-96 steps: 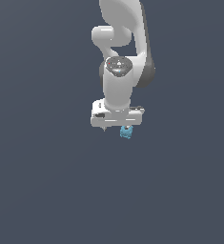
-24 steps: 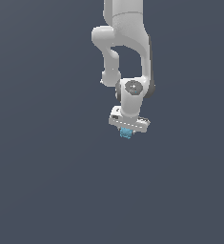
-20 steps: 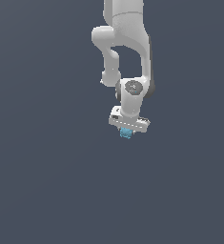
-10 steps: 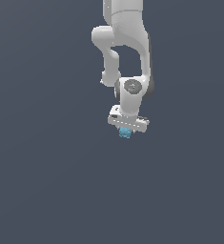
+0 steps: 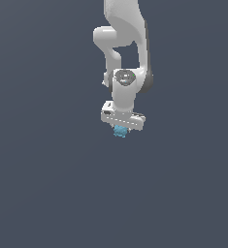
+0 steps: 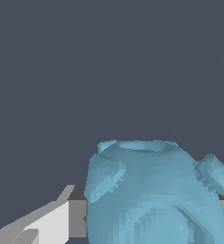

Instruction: Pick up the object and move it to a goal position.

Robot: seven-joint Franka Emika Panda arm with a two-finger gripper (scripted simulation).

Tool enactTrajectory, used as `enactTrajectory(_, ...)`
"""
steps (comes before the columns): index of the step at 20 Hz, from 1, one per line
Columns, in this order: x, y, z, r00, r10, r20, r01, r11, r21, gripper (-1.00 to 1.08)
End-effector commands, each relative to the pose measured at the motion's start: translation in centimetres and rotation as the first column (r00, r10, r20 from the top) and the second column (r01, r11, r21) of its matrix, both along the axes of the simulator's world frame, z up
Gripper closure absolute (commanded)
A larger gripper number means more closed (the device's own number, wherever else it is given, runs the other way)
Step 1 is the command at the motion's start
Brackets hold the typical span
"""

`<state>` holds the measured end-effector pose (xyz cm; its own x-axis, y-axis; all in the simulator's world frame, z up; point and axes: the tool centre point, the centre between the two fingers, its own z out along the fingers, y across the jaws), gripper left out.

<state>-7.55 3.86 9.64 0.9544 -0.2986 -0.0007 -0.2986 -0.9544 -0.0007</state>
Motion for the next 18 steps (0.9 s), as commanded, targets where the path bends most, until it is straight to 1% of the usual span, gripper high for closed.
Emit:
enactTrajectory(1,0.5,-1.6,2.0,1.0,0.0,0.001,0.0,1.0,0.0,1.08)
enactTrajectory(18,4.5,-14.4,17.9,1.0,-0.001,0.001,0.001,1.0,0.001,1.08)
